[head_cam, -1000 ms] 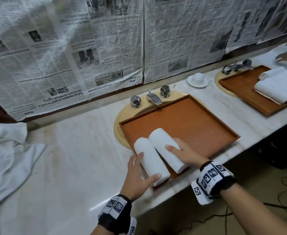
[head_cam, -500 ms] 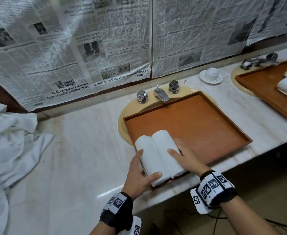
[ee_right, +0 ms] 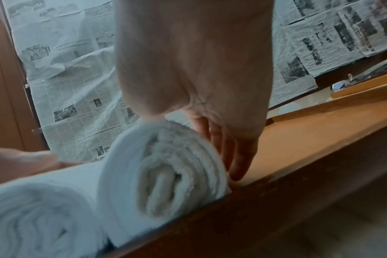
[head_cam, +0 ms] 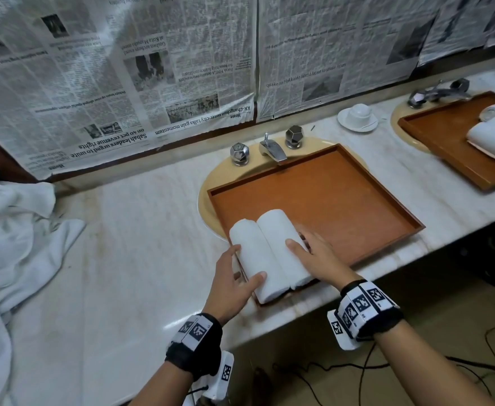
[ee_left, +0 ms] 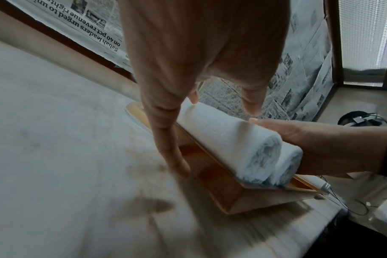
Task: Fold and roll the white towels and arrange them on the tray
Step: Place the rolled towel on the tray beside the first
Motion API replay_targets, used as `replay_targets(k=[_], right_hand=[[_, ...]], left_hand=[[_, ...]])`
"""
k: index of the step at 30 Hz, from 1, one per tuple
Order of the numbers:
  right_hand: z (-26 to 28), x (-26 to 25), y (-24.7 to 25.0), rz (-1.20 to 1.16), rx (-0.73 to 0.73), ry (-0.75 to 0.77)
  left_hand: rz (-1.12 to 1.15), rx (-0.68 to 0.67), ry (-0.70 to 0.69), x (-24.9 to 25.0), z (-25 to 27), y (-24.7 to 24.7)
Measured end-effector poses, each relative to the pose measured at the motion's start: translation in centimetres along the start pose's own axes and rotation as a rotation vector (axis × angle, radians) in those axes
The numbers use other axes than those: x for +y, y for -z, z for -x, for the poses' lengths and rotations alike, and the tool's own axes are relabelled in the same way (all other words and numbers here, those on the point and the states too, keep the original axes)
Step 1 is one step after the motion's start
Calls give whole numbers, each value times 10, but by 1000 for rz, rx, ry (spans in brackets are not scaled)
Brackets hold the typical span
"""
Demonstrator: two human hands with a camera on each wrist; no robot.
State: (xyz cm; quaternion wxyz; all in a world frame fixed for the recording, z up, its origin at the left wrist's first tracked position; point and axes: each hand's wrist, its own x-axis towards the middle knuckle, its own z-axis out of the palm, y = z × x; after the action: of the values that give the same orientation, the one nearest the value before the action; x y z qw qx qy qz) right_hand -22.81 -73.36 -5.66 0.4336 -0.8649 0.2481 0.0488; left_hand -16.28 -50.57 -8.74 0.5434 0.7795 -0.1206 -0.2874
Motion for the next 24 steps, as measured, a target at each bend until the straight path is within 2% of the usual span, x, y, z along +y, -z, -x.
replay_targets(k=[5,8,11,17,24], right_hand=[[9,-21,5,122,94,42],[15,-52,0,176,141,148],[17,-91,-22,225,128,264],[18,-162,-109,291,-35,428],[18,-238,-227,473,-136,572]], left_hand=[[-18,38,0,-1,12,23],[-45,95,-1,-6,25,51],[-66,170,10,-13,39,91],[-117,330,21,-37,72,185],[-331,431,22,-73,115,306]])
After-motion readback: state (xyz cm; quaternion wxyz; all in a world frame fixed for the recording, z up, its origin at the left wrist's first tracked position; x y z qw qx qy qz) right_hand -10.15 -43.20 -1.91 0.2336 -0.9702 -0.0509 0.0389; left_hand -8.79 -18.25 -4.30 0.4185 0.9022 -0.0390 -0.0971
